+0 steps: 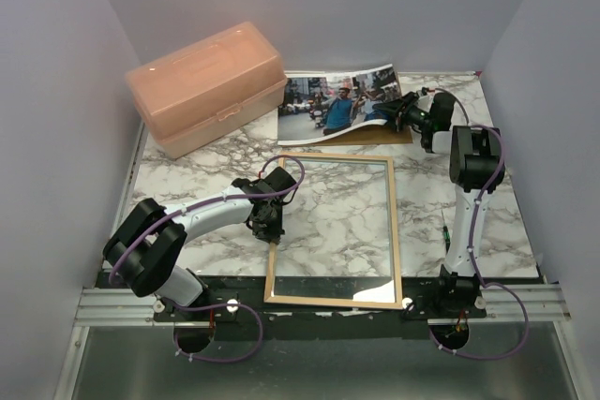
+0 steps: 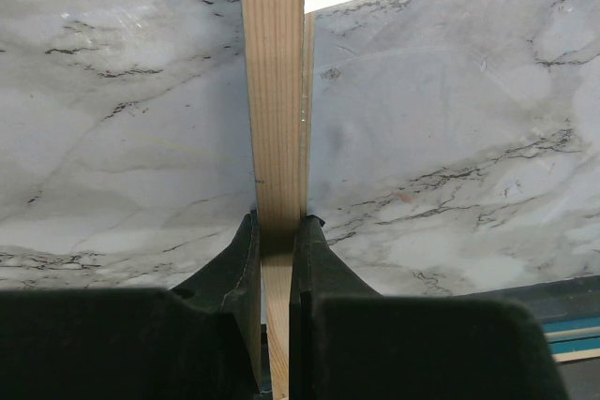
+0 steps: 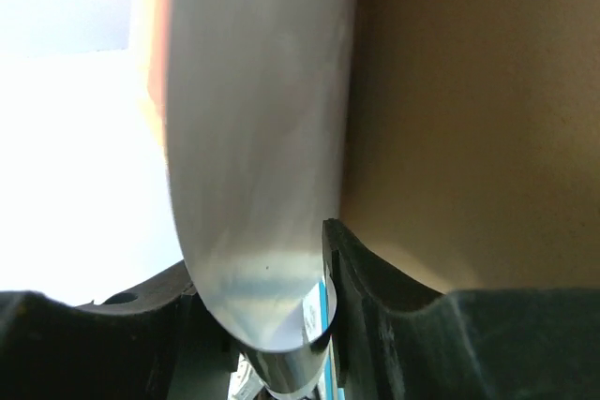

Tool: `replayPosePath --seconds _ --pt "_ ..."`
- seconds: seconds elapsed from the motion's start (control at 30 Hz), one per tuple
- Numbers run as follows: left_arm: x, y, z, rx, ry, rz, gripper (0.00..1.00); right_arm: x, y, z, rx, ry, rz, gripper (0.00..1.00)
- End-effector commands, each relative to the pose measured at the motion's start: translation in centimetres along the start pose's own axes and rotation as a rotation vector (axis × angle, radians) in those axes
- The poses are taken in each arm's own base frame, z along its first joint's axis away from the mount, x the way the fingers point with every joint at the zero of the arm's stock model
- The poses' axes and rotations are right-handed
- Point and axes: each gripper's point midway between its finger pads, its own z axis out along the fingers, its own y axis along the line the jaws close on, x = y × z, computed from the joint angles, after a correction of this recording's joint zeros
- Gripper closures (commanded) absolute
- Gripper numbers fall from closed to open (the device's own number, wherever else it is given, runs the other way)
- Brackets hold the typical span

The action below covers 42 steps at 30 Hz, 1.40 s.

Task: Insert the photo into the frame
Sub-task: Pick up the photo at the center of the board.

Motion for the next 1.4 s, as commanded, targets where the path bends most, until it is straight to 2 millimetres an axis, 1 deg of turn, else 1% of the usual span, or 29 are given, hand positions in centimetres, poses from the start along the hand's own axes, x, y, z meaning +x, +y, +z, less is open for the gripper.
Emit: replayPosePath --seconds 0.0,0.17,0.2,0.23,0.33,0.4,0.5,0.53,0.6,0.63,0.67,0.7,0.77,0.87,0.9,0.97,1.1,1.17,1.2,1.3,1.37 --pt "2.9 0.3 3.9 -0.016 0.079 0.048 1.00 0.9 2.6 -0.7 -0.040 0.015 -0.042 0.58" --pt "2.6 0.3 3.3 -0.016 0.059 0.048 1.00 2.2 4.1 -2.0 -0.037 0.014 -0.065 0.59" --pt "2.4 0.3 3.1 -0.016 0.052 0.048 1.00 2.5 4.5 -2.3 -0.035 0.012 -0.068 0.62" --pt "2.3 0.2 2.8 -0.012 0.043 0.047 0.98 2.8 5.1 -2.6 -0.035 0.010 -0.079 0.64" --pt "1.6 -0.1 1.7 0.004 0.006 0.048 0.85 3.4 6.8 -3.6 -0.017 -0.005 -0.115 0.70" --pt "1.1 -0.5 0.8 0.025 -0.025 0.048 0.72 3.7 7.7 -4.1 0.007 -0.014 -0.137 0.74" --pt "0.5 -1.1 -0.5 0.060 -0.065 0.048 0.49 4.4 8.8 -5.2 0.036 -0.027 -0.165 0.77" --pt "0.3 -1.3 -1.0 0.075 -0.082 0.048 0.46 4.7 9.3 -5.6 0.046 -0.032 -0.177 0.77" --pt "-0.2 -1.9 -2.2 0.113 -0.119 0.052 0.36 5.3 9.7 -6.4 0.074 -0.040 -0.196 0.84" --pt "-0.4 -2.1 -2.9 0.130 -0.136 0.055 0.33 5.7 9.7 -6.8 0.090 -0.042 -0.197 0.86" --pt "-0.7 -2.5 -3.7 0.156 -0.159 0.058 0.31 6.0 10.2 -7.2 0.095 -0.046 -0.214 0.89" --pt "-0.8 -2.7 -4.3 0.173 -0.174 0.059 0.31 6.4 10.2 -7.7 0.112 -0.049 -0.222 0.92" --pt "-1.1 -3.1 -5.7 0.209 -0.207 0.061 0.30 7.3 10.2 -8.5 0.135 -0.049 -0.233 0.94" --pt "-1.4 -3.5 -7.4 0.251 -0.250 0.055 0.30 9.5 10.4 -10.1 0.140 -0.039 -0.221 0.94" --pt "-1.5 -3.5 -7.9 0.262 -0.263 0.053 0.30 10.2 11.0 -10.7 0.131 -0.044 -0.226 0.94" --pt "-1.5 -3.6 -8.7 0.283 -0.282 0.049 0.28 12.0 11.3 -12.0 0.133 -0.044 -0.219 0.93" --pt "-1.8 -3.7 -9.8 0.310 -0.323 0.047 0.25 15.7 12.2 -15.0 0.147 -0.056 -0.209 0.92" --pt "-1.8 -3.8 -10.2 0.331 -0.344 0.060 0.25 17.6 12.3 -16.6 0.166 -0.067 -0.196 0.91" --pt "-1.9 -4.0 -10.5 0.344 -0.358 0.070 0.24 18.7 12.2 -17.4 0.173 -0.066 -0.189 0.91" --pt "-2.0 -4.3 -10.8 0.380 -0.397 0.106 0.23 21.8 11.1 -19.6 0.212 -0.064 -0.147 0.90" --pt "-1.8 -5.2 -11.4 0.429 -0.434 0.175 0.21 23.5 10.6 -20.6 0.223 -0.048 -0.129 0.90"
